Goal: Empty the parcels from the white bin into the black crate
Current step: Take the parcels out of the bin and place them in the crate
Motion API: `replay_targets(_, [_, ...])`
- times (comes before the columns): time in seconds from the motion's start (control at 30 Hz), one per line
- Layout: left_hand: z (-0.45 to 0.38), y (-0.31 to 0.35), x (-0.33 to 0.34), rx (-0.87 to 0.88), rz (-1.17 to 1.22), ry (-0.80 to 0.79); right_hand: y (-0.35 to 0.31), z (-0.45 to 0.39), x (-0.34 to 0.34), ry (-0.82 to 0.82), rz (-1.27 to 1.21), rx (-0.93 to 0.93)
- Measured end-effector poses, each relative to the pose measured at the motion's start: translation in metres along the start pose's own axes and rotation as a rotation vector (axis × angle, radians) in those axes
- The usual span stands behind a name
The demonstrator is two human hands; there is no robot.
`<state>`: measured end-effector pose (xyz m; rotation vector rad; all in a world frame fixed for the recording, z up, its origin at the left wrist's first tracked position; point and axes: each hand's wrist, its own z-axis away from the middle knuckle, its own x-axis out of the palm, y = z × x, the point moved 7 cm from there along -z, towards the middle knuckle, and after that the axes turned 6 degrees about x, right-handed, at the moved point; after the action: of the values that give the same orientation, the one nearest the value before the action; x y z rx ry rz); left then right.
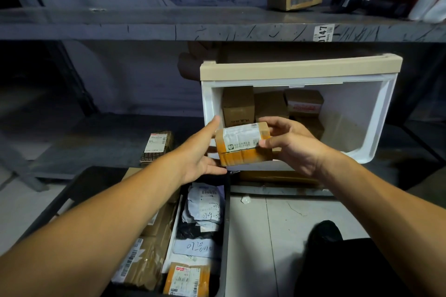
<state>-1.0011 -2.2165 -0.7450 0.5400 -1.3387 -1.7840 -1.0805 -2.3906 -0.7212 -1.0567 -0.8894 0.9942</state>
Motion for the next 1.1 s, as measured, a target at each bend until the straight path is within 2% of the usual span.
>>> replay_targets(0.1, [-0.003,-0.004,-0.002,-0.028,0.08,0.008,-0.001,0.0,0.004,-0.045,0.043,-0.062])
replay_targets(0.23, [-0.004,0.008,-0.003,0.097,0.16,0.036,-0.005,0.004,0.005,0.009,0.109,-0.098])
replay_targets(0.33, [-0.003,0.013,-0.006,0.151,0.162,0.04,-0.002,0.003,0.001,0.039,0.05,-0.035])
replay_targets(0.43, [-0.001,0.018,-0.013,0.206,0.175,0.052,0.004,0.003,0.003,-0.002,-0.061,0.085])
replay_targets(0.57, [0.004,0.023,-0.011,0.258,0.139,-0.08,0.017,0.002,0.005,0.018,-0.078,0.216])
replay_targets(0.7, [0.007,0.019,-0.015,0.255,0.095,-0.11,0.021,0.0,0.002,0.092,0.035,0.209])
replay_targets(0.83, [0.012,0.021,-0.024,0.285,0.1,-0.098,0.022,-0.005,0.009,0.123,-0.031,0.205])
replay_targets(1.1, [0.021,0.026,-0.048,0.346,0.088,-0.044,0.03,-0.017,0.052,0.026,-0.169,0.239])
